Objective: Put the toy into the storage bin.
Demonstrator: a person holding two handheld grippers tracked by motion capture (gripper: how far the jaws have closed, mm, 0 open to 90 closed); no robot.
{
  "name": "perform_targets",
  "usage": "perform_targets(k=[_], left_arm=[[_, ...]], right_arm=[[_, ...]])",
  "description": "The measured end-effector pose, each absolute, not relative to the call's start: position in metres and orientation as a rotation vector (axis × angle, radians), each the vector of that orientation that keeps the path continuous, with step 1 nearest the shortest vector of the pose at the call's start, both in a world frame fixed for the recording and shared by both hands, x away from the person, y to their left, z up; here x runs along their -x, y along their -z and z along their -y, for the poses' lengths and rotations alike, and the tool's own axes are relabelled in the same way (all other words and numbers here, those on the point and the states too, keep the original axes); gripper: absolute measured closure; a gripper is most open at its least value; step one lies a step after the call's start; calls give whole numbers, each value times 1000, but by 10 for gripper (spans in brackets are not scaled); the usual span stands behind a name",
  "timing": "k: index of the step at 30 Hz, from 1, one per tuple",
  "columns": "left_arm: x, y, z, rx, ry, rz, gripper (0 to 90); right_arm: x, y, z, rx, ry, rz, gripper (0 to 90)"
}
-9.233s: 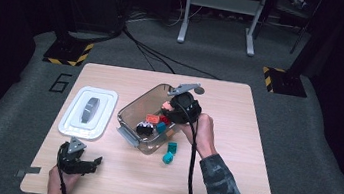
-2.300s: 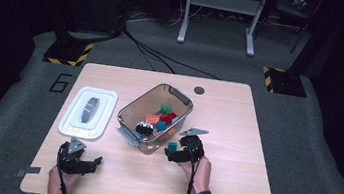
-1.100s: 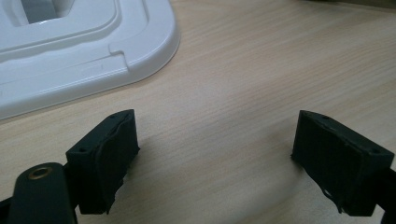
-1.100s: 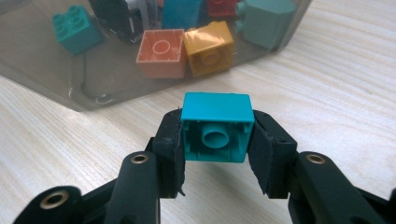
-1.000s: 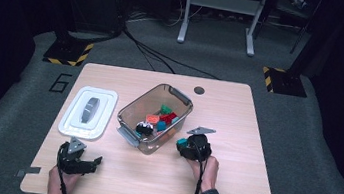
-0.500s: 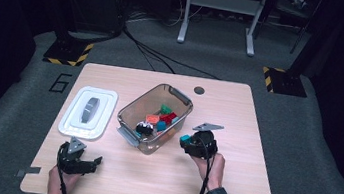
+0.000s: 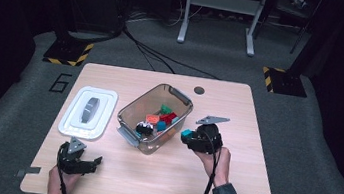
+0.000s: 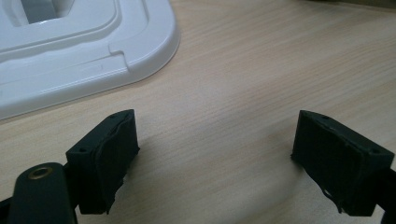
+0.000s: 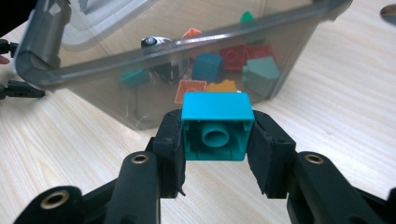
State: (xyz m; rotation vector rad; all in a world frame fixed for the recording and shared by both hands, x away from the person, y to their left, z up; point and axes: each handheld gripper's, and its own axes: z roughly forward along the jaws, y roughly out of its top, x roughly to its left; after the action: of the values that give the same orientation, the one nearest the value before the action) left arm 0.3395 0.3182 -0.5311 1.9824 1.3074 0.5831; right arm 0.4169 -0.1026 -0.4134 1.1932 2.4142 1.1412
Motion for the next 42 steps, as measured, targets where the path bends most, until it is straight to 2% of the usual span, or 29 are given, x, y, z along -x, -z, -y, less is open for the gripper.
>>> perform_targets(k=[14,22,34,42], left_arm=[[-340,531,-318,-1982,-579,-1308,140],[-340,531,-318,-1982,-584,-1306,140],[-340,531,-318,-1982,-583,-1305,140],[-340,531,-318,-1982,-582,-1306,140]], right_arm=[[-421,373,94,-1095,-1152,-2421,589],[-430,360,70,-1031,-1172,-2455,588],[-435,370,25,-928,-1152,-2571,588],[-434,385,14,-907,-1098,-2637,587]])
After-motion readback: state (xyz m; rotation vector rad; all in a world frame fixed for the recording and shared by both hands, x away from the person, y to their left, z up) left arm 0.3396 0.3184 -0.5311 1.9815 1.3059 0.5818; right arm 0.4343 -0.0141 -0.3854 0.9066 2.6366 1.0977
